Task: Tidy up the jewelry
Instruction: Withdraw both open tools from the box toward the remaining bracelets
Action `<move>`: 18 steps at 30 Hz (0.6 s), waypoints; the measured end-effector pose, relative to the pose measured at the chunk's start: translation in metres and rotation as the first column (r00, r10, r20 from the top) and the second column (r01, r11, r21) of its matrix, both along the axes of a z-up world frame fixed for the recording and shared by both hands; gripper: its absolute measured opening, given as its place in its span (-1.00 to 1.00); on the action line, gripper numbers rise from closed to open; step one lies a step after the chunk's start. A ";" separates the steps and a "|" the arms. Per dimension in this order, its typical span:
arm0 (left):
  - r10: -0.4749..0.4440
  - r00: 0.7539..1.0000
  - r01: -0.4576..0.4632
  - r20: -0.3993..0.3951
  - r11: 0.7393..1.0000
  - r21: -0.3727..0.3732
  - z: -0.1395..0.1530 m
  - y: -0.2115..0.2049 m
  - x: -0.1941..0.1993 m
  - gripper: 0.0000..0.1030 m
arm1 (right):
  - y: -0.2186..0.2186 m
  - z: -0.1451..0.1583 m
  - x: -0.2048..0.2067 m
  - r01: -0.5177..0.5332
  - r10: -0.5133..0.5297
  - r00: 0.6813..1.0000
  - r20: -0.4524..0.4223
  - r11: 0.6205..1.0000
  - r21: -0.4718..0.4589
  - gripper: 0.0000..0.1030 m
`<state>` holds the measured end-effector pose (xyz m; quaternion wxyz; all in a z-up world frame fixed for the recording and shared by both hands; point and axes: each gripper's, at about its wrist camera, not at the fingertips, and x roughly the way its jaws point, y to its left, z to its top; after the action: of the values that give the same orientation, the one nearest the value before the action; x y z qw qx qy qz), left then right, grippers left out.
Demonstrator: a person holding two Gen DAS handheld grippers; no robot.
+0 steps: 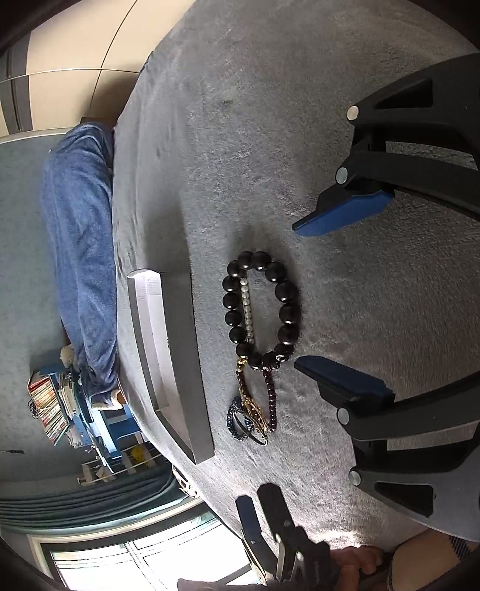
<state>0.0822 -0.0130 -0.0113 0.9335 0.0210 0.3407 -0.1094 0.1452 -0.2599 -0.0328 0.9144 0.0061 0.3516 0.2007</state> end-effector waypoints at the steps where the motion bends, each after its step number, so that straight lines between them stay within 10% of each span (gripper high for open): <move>1: -0.010 1.000 0.010 -0.008 1.000 0.002 -0.001 -0.003 0.004 0.69 | 0.000 -0.001 0.000 0.001 -0.001 1.000 -0.004 1.000 0.003 0.30; 18: 0.015 0.983 -0.045 -0.184 0.986 -0.162 -0.020 -0.002 0.058 0.55 | 0.000 -0.002 0.002 -0.013 0.013 1.000 -0.018 1.000 0.016 0.30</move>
<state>0.1400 -0.0149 -0.0312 0.8986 -0.0719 0.4146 -0.1247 0.1470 -0.2599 -0.0348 0.9098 0.0130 0.3580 0.2094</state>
